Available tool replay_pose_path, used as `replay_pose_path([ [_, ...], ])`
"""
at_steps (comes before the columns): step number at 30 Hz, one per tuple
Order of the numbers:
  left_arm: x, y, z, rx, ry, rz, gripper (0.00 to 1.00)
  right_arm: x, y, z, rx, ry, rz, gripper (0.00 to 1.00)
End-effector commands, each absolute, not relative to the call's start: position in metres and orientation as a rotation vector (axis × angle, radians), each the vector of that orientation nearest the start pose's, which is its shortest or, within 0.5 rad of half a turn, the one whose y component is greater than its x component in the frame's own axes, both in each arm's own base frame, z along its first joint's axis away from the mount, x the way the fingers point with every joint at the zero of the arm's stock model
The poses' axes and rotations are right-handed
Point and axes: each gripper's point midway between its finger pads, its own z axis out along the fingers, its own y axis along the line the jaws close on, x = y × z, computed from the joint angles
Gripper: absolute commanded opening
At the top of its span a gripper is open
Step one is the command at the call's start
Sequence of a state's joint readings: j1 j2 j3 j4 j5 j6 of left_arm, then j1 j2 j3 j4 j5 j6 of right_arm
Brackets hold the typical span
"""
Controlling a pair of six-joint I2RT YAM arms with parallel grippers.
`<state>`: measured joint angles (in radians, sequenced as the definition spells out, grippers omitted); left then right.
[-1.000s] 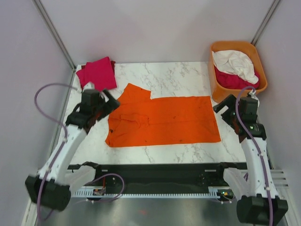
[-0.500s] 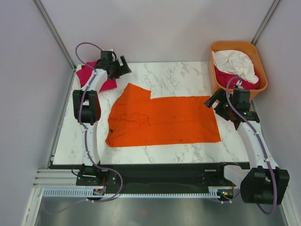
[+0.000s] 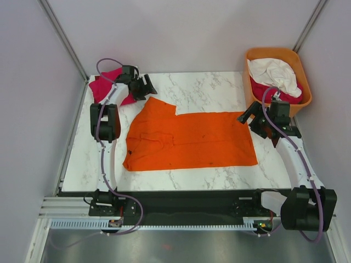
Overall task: Fold and stack the t-shirts
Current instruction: Fold the tshirt
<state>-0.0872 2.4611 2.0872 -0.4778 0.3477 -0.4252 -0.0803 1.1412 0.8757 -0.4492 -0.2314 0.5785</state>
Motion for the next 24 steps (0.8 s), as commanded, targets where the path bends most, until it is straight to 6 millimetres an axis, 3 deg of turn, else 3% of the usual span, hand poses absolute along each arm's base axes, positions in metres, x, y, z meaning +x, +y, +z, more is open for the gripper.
replay_pose_path([
  [1,0.577,-0.142,0.035,-0.228,2.503,-0.716,0.84,0.339,0.038,0.184,0.585,2.172,0.534,0.98],
  [5,0.568,-0.144,0.025,-0.264,2.538,-0.712,0.82,0.341,0.037,0.181,0.592,2.18,0.528,0.98],
  [13,0.566,-0.152,0.016,-0.28,2.558,-0.737,0.56,0.341,0.035,0.176,0.589,2.181,0.511,0.98],
  [15,0.566,-0.154,0.014,-0.283,2.561,-0.722,0.44,0.344,0.041,0.17,0.559,2.198,0.51,0.98],
  [18,0.568,-0.152,0.015,-0.301,2.556,-0.713,0.02,0.352,0.045,0.151,0.528,2.259,0.441,0.98],
  [19,0.569,-0.151,0.02,-0.299,2.547,-0.71,0.02,0.355,0.054,0.149,0.486,2.276,0.42,0.98],
  [20,0.57,-0.152,0.023,-0.29,2.539,-0.706,0.02,0.36,0.048,0.131,0.494,2.323,0.323,0.97],
  [22,0.572,-0.152,0.037,-0.271,2.517,-0.706,0.02,0.37,0.053,0.123,0.469,2.358,0.235,0.97],
  [23,0.573,-0.15,0.044,-0.26,2.504,-0.702,0.02,0.375,0.054,0.106,0.463,2.401,0.19,0.96],
  [24,0.572,-0.15,0.048,-0.257,2.503,-0.696,0.02,0.38,0.052,0.102,0.462,2.404,0.135,0.95],
])
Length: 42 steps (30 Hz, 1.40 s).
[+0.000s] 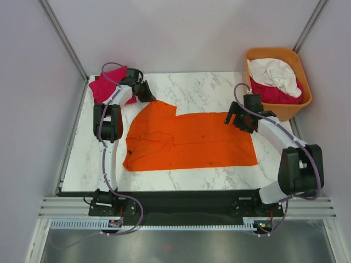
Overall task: Fold and stack the t-shirts
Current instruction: Fold the tshirt
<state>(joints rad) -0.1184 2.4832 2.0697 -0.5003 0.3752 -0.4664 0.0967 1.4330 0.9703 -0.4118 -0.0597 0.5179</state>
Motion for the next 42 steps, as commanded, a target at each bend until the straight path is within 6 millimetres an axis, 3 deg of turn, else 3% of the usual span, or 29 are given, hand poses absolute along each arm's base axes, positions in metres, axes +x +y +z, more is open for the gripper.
replay_pose_path([
  [1,0.572,-0.15,0.053,-0.253,2.497,-0.696,0.02,0.392,0.05,0.105,0.465,2.392,0.109,0.95],
  [2,0.572,-0.15,0.067,-0.238,2.476,-0.694,0.02,0.397,0.047,0.092,0.471,2.421,0.067,0.93],
  [3,0.571,-0.148,0.07,-0.24,2.473,-0.688,0.02,0.411,0.037,0.1,0.487,2.382,0.0,0.92],
  [5,0.567,-0.147,0.087,-0.237,2.454,-0.682,0.02,0.421,0.029,0.09,0.501,2.395,-0.082,0.85],
  [6,0.565,-0.146,0.094,-0.235,2.446,-0.675,0.02,0.431,0.028,0.096,0.5,2.376,-0.092,0.83],
  [8,0.559,-0.144,0.095,-0.241,2.453,-0.661,0.02,0.44,0.026,0.085,0.511,2.39,-0.122,0.79],
  [9,0.556,-0.143,0.103,-0.239,2.442,-0.653,0.02,0.45,0.027,0.089,0.514,2.373,-0.123,0.77],
  [10,0.555,-0.141,0.105,-0.241,2.44,-0.65,0.02,0.453,0.023,0.079,0.521,2.386,-0.157,0.76],
  [12,0.553,-0.142,0.112,-0.237,2.43,-0.649,0.02,0.463,0.017,0.08,0.528,2.366,-0.214,0.72],
  [13,0.551,-0.141,0.112,-0.241,2.434,-0.649,0.02,0.463,0.013,0.072,0.524,2.376,-0.257,0.72],
  [17,0.543,-0.137,0.119,-0.254,2.43,-0.625,0.02,0.463,-0.014,0.075,0.498,2.32,-0.554,0.72],
  [21,0.53,-0.121,0.116,-0.32,2.439,-0.525,0.02,0.468,-0.02,0.076,0.479,2.287,-0.678,0.76],
  [30,0.519,-0.1,0.136,-0.342,2.396,-0.408,0.02,0.483,-0.032,0.036,0.558,2.367,-0.578,0.8],
  [34,0.519,-0.098,0.142,-0.325,2.384,-0.397,0.02,0.492,-0.026,0.011,0.641,2.423,-0.334,0.76],
  [38,0.52,-0.097,0.142,-0.322,2.385,-0.401,0.02,0.492,-0.031,0.005,0.709,2.415,-0.262,0.68],
  [42,0.52,-0.1,0.138,-0.321,2.394,-0.416,0.02,0.488,-0.027,0.0,0.72,2.423,-0.223,0.49],
])
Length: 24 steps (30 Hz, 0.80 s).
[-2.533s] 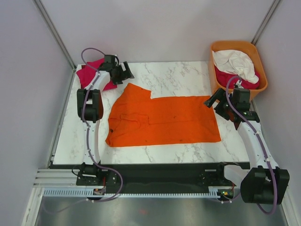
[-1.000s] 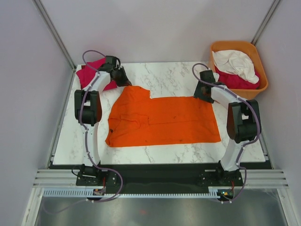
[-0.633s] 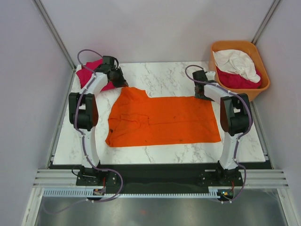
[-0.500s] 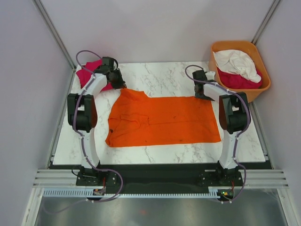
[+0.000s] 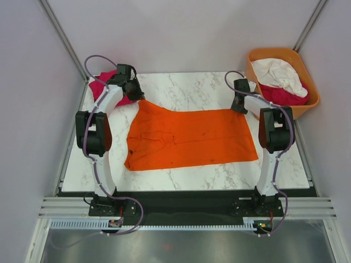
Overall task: Fold and stack the t-shirts
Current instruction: Fold the tshirt
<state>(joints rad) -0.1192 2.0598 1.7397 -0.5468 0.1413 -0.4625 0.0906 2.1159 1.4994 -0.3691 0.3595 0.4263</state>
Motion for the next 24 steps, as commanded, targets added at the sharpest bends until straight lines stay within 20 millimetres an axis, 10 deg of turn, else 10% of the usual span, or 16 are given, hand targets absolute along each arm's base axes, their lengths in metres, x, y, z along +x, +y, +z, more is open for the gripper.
replay_pose_path([
  [1,0.521,-0.099,0.139,-0.322,2.392,-0.417,0.02,0.487,-0.026,-0.002,0.722,2.425,-0.221,0.4],
  [11,0.518,-0.1,0.142,-0.298,2.391,-0.414,0.02,0.483,-0.028,-0.011,0.736,2.444,-0.203,0.09],
  [17,0.517,-0.101,0.156,-0.28,2.363,-0.408,0.02,0.488,-0.032,0.014,0.687,2.418,-0.234,0.46],
  [24,0.513,-0.105,0.156,-0.272,2.37,-0.423,0.02,0.495,-0.035,0.031,0.707,2.359,-0.222,0.52],
])
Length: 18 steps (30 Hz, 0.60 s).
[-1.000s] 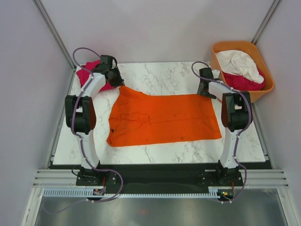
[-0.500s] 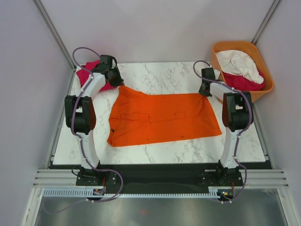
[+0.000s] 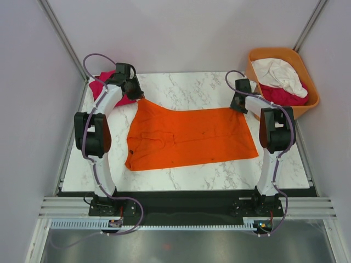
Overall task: Fold and stack the t-shirts
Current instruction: Fold the tshirt
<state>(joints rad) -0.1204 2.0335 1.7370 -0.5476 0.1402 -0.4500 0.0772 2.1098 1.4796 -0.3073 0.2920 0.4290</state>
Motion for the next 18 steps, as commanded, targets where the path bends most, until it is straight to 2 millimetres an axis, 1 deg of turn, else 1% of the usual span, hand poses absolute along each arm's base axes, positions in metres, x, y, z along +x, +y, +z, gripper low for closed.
replay_pose_path([
  [1,0.513,-0.103,0.157,-0.276,2.368,-0.409,0.02,0.498,-0.036,0.035,0.712,2.342,-0.206,0.53],
  [3,0.512,-0.102,0.157,-0.271,2.37,-0.401,0.02,0.507,-0.035,0.047,0.719,2.301,-0.168,0.56],
  [4,0.512,-0.102,0.158,-0.27,2.368,-0.397,0.02,0.515,-0.033,0.057,0.713,2.28,-0.148,0.56],
  [6,0.511,-0.101,0.159,-0.268,2.366,-0.396,0.02,0.519,-0.033,0.055,0.712,2.287,-0.147,0.57],
  [7,0.511,-0.101,0.161,-0.268,2.363,-0.397,0.02,0.523,-0.033,0.058,0.709,2.278,-0.142,0.57],
  [10,0.511,-0.1,0.162,-0.263,2.363,-0.387,0.02,0.524,-0.037,0.055,0.719,2.273,-0.176,0.56],
  [12,0.51,-0.1,0.161,-0.259,2.367,-0.384,0.02,0.53,-0.037,0.058,0.714,2.256,-0.17,0.56],
  [13,0.511,-0.099,0.159,-0.257,2.37,-0.381,0.02,0.536,-0.038,0.065,0.711,2.235,-0.168,0.56],
  [14,0.511,-0.099,0.159,-0.253,2.37,-0.378,0.02,0.537,-0.054,0.068,0.743,2.22,-0.185,0.56],
  [16,0.511,-0.099,0.159,-0.253,2.372,-0.378,0.02,0.539,-0.064,0.072,0.761,2.21,-0.211,0.56],
  [18,0.511,-0.099,0.159,-0.251,2.37,-0.376,0.02,0.539,-0.068,0.071,0.765,2.218,-0.244,0.56],
])
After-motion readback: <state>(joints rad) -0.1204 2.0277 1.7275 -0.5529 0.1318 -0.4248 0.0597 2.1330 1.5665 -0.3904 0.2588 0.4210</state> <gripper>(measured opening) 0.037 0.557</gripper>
